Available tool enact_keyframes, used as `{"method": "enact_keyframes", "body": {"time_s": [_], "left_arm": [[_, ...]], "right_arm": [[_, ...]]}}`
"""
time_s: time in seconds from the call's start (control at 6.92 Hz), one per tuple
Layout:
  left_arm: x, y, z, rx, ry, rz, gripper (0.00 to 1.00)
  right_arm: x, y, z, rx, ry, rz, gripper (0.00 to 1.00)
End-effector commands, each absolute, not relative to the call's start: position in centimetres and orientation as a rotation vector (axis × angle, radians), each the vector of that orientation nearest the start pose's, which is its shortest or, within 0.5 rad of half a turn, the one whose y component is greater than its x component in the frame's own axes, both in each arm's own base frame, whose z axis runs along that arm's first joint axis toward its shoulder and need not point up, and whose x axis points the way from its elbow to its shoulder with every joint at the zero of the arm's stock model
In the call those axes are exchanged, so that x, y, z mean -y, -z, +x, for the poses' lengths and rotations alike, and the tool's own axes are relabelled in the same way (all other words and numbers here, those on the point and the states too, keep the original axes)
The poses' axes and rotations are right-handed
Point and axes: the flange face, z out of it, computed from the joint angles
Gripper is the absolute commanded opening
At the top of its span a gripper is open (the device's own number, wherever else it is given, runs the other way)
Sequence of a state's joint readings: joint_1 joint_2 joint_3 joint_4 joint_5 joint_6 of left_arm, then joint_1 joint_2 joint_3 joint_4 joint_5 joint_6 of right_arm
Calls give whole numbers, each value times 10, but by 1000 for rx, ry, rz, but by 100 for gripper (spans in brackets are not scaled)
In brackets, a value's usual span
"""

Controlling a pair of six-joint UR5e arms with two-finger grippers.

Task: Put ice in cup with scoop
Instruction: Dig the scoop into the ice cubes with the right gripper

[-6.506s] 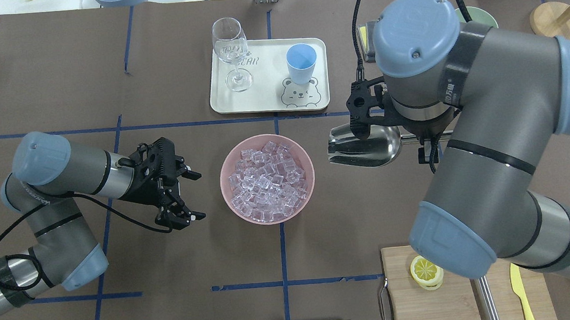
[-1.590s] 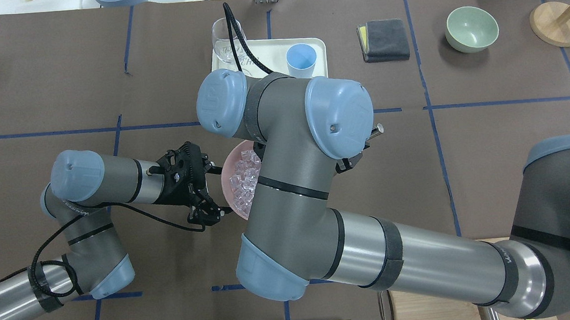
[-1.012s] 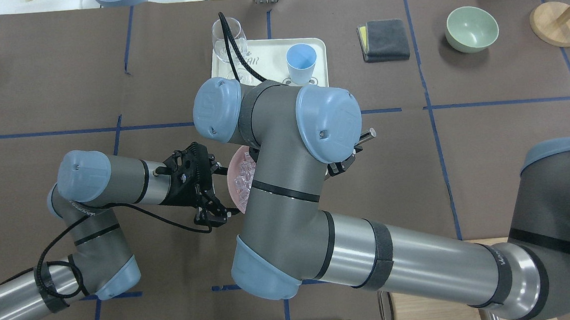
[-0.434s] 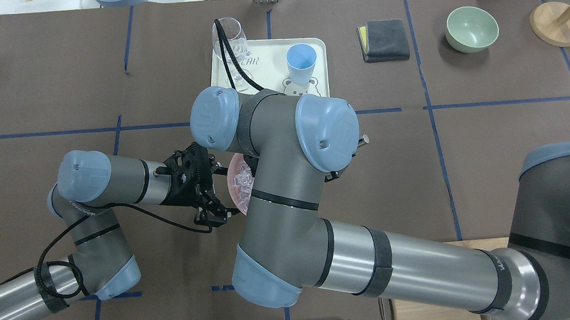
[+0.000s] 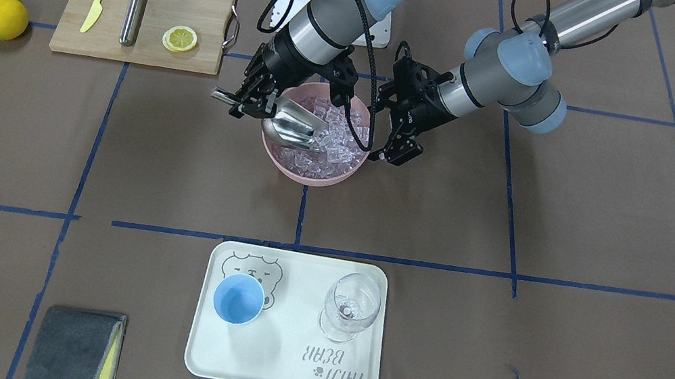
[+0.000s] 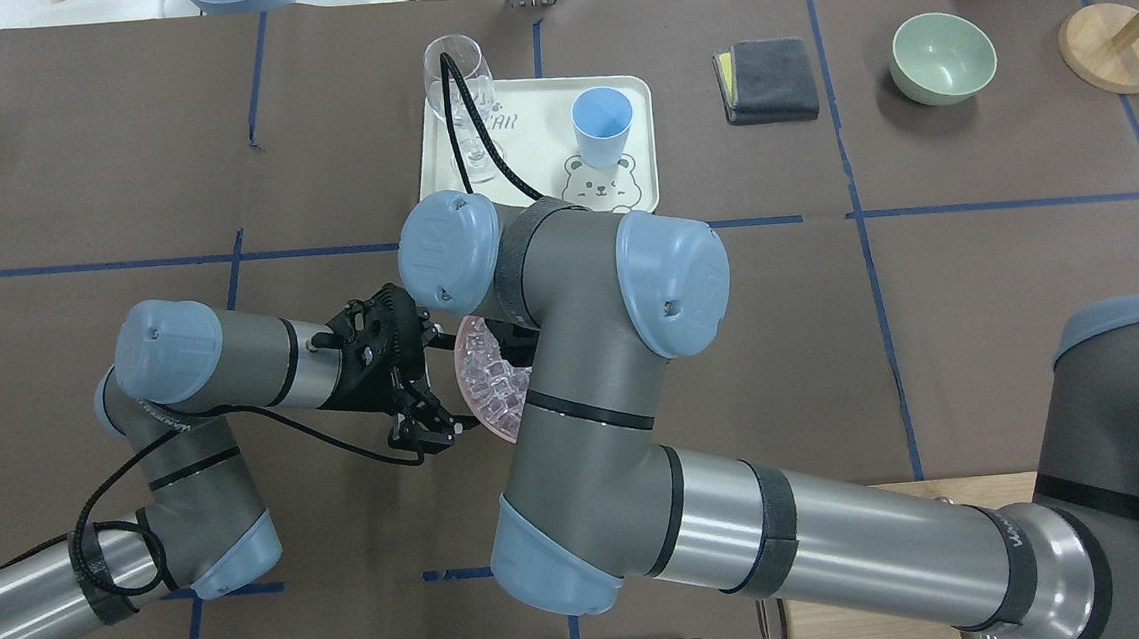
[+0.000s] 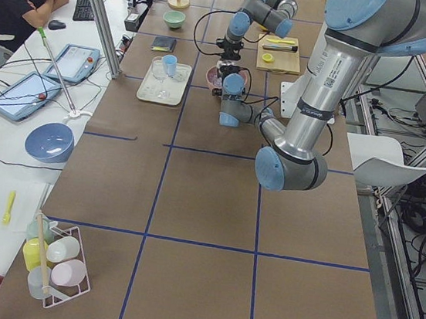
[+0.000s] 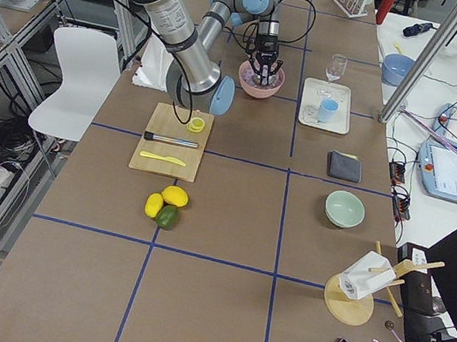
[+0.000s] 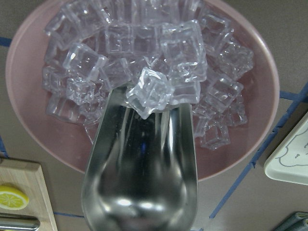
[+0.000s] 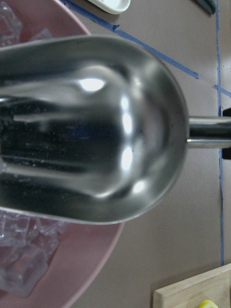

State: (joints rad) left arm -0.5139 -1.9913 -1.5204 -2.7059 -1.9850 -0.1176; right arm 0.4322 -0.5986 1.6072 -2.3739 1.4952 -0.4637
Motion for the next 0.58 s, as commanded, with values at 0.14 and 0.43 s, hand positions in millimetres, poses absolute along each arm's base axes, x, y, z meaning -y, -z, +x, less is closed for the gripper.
{"method": "enact_keyframes", "body": {"time_s": [0.14, 0.43], "left_arm": [[394, -315, 508, -1162, -1052, 1112, 99], [394, -315, 508, -1162, -1052, 1112, 100]], "right_arm": [[413, -168, -561, 25, 1566, 303, 0], [413, -177, -560, 33, 1561, 321, 0]]}}
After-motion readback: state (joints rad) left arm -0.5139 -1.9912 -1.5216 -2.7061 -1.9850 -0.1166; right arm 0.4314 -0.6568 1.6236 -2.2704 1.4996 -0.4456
